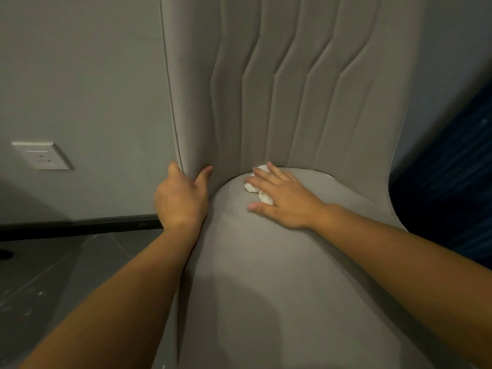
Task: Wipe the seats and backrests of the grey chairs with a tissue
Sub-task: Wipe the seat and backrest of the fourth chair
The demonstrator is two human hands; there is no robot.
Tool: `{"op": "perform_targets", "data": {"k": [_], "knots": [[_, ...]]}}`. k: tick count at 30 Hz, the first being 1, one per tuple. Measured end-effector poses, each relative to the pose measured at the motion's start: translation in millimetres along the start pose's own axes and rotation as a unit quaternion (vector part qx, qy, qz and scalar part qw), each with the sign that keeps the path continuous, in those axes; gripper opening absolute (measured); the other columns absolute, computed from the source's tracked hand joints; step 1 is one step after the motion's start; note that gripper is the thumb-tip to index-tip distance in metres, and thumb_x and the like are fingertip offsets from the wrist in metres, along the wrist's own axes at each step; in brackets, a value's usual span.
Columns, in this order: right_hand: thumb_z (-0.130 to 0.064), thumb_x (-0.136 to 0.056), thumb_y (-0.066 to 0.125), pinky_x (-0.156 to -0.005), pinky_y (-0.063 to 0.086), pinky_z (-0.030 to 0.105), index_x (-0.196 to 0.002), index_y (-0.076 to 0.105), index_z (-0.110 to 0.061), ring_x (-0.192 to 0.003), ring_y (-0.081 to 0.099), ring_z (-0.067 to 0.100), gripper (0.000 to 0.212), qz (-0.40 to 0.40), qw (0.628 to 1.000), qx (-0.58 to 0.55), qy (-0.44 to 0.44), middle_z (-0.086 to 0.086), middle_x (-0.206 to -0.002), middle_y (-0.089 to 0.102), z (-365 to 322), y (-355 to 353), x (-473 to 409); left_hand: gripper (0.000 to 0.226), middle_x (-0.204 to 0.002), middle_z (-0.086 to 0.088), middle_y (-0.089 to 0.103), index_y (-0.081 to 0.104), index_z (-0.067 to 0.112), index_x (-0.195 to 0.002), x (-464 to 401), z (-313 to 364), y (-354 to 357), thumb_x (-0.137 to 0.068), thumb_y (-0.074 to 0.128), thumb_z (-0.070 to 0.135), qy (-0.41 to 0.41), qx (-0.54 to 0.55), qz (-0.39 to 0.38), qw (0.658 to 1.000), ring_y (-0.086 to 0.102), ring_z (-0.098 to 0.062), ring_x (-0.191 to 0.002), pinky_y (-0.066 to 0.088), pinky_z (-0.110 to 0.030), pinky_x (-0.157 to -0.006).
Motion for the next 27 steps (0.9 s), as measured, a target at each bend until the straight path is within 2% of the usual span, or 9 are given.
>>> {"op": "perform_targets", "data": {"k": [3,7,10,12,16,18,23,25,27], "knots": [[-0.053,-0.101,0.042,-0.118,0.023,0.036,-0.148,0.044,-0.028,-0.145,0.029,0.022,0.053,0.033,0.999,0.000,-0.001,-0.001,-0.154,0.041,-4.5,-9.2,-14.4,0.052,-0.076,-0.020,0.062,0.041,0.015,-0.083,-0.5,-1.5,1.3,-0.080,0.061,0.062,-0.008,0.001,-0.006,1.000,0.059,-0.043,-0.076,0.034,-0.037,-0.059],[-0.034,-0.103,0.048,-0.095,0.043,0.040,-0.116,0.069,-0.014,-0.115,0.056,0.029,0.032,0.097,0.984,0.125,-0.077,0.005,-0.117,0.067,-28.4,-37.0,-21.7,0.054,-0.075,-0.020,0.062,0.040,0.014,-0.083,-0.3,-2.1,2.5,-0.080,0.060,0.064,-0.014,-0.007,-0.013,1.000,0.059,-0.043,-0.075,0.039,-0.039,-0.060],[-0.020,-0.094,0.066,-0.080,0.052,0.037,-0.100,0.076,-0.009,-0.100,0.068,0.031,0.016,0.296,0.899,0.218,-0.239,0.010,-0.103,0.073,-60.5,-80.5,-8.5,0.054,-0.076,-0.021,0.063,0.041,0.015,-0.083,-1.2,-3.3,3.0,-0.079,0.060,0.065,-0.016,-0.009,-0.013,1.000,0.059,-0.043,-0.076,0.039,-0.040,-0.061],[-0.022,-0.097,0.063,-0.084,0.052,0.036,-0.104,0.076,-0.011,-0.107,0.068,0.029,0.018,0.342,0.856,0.259,-0.290,0.009,-0.114,0.072,-57.5,-99.2,-9.7,0.053,-0.076,-0.020,0.063,0.042,0.015,-0.084,-1.2,-3.9,2.3,-0.080,0.060,0.064,-0.015,-0.010,-0.012,1.000,0.059,-0.043,-0.076,0.037,-0.038,-0.060],[-0.036,-0.099,0.057,-0.114,0.034,0.043,-0.140,0.056,-0.021,-0.141,0.041,0.025,0.043,0.185,0.879,0.347,-0.271,0.002,-0.154,0.043,-2.8,-82.4,-24.6,0.051,-0.078,-0.020,0.063,0.036,0.019,-0.085,-0.2,-2.0,3.1,-0.080,0.060,0.064,-0.015,-0.002,-0.020,1.000,0.059,-0.043,-0.079,0.038,-0.039,-0.061],[-0.038,-0.098,0.057,-0.120,0.022,0.044,-0.147,0.048,-0.023,-0.148,0.027,0.025,0.052,0.108,0.898,0.357,-0.234,0.002,-0.160,0.031,31.0,-67.9,-17.9,0.050,-0.079,-0.021,0.064,0.034,0.021,-0.087,-0.4,-1.5,2.6,-0.080,0.060,0.064,-0.014,-0.003,-0.018,1.000,0.059,-0.044,-0.079,0.037,-0.039,-0.061],[-0.024,-0.101,0.042,-0.115,0.029,0.043,-0.139,0.057,-0.019,-0.145,0.034,0.027,0.041,0.080,0.925,0.336,-0.158,0.004,-0.155,0.040,73.0,-64.2,19.5,0.053,-0.080,-0.023,0.062,0.042,0.014,-0.085,-0.2,-1.5,2.6,-0.080,0.059,0.064,-0.010,-0.011,-0.015,1.000,0.058,-0.045,-0.079,0.043,-0.043,-0.064],[-0.021,-0.100,0.051,-0.105,0.041,0.042,-0.135,0.061,-0.014,-0.140,0.042,0.028,0.036,0.084,0.950,0.280,-0.108,0.006,-0.147,0.051,78.3,-66.3,30.4,0.055,-0.080,-0.024,0.062,0.042,0.013,-0.085,0.7,-1.4,2.7,-0.080,0.060,0.064,-0.016,-0.011,-0.014,1.000,0.058,-0.045,-0.079,0.042,-0.043,-0.064],[-0.025,-0.102,0.054,-0.106,0.039,0.039,-0.140,0.056,-0.014,-0.143,0.039,0.024,0.040,0.065,0.976,0.205,-0.046,0.006,-0.148,0.050,88.3,-60.1,41.7,0.054,-0.080,-0.026,0.061,0.039,0.014,-0.084,0.8,-0.6,1.8,-0.080,0.060,0.064,-0.018,-0.012,-0.010,1.000,0.058,-0.046,-0.078,0.037,-0.041,-0.062]]}}
Point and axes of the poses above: each hand's wrist, its own x-axis away from the middle knuckle, its own y-axis out of the palm, z = x × y, the point moved 10 cm from there along -x, towards the middle knuckle
